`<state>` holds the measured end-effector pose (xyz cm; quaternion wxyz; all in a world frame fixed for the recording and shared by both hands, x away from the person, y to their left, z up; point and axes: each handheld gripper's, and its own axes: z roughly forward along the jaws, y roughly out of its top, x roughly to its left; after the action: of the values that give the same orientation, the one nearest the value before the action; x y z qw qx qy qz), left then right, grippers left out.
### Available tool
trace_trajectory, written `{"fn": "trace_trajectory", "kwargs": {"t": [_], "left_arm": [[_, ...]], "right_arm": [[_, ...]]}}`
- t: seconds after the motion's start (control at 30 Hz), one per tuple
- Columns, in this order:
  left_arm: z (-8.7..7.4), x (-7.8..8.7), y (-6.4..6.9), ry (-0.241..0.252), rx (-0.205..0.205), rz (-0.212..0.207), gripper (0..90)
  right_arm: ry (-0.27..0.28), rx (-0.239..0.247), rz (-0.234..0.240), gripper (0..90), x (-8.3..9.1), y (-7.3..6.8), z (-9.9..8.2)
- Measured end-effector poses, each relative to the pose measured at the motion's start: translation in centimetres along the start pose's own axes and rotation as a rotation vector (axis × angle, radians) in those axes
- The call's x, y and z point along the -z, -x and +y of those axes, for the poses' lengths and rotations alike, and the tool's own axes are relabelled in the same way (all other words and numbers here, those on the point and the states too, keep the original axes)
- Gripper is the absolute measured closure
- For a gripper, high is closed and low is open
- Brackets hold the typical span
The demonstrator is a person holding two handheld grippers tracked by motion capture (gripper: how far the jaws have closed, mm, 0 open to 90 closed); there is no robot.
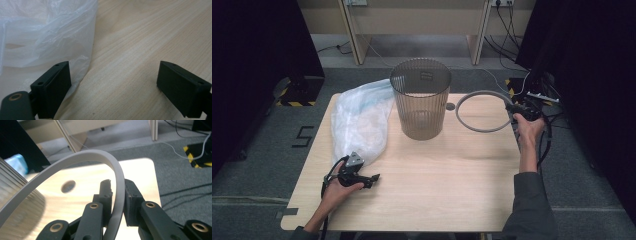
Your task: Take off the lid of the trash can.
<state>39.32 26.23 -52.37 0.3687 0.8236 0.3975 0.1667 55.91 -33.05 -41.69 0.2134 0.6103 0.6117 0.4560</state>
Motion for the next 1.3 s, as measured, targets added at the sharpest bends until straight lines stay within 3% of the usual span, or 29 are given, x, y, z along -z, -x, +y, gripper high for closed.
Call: {"fn": "trace_trajectory", "kwargs": {"t": [0.53,0.67,0.73,0.8,1.0,1.3], "left_arm": [[0.0,0.0,0.0,0.000,-0.002,0.003,10.9],[0.0,0.0,0.0,0.000,-0.002,0.002,10.9],[0.0,0.0,0.0,0.000,0.000,0.002,10.9],[0.0,0.0,0.0,-0.003,-0.004,0.002,10.9],[0.0,0.0,0.0,-0.002,-0.002,0.002,10.9],[0.0,0.0,0.0,-0.002,-0.003,0.002,10.9]], "right_arm": [[-0.105,0.007,-0.049,79.1,-3.8,0.9,-5.6],[-0.108,0.008,-0.061,79.2,-4.3,1.0,-6.1],[-0.133,0.054,-0.105,79.3,-4.8,0.8,-6.5],[-0.144,0.067,-0.116,79.3,-4.9,0.8,-6.7],[-0.156,0.074,-0.128,79.7,-5.6,0.9,-7.9],[-0.170,0.122,-0.167,78.3,-5.6,0.3,-7.8]]}}
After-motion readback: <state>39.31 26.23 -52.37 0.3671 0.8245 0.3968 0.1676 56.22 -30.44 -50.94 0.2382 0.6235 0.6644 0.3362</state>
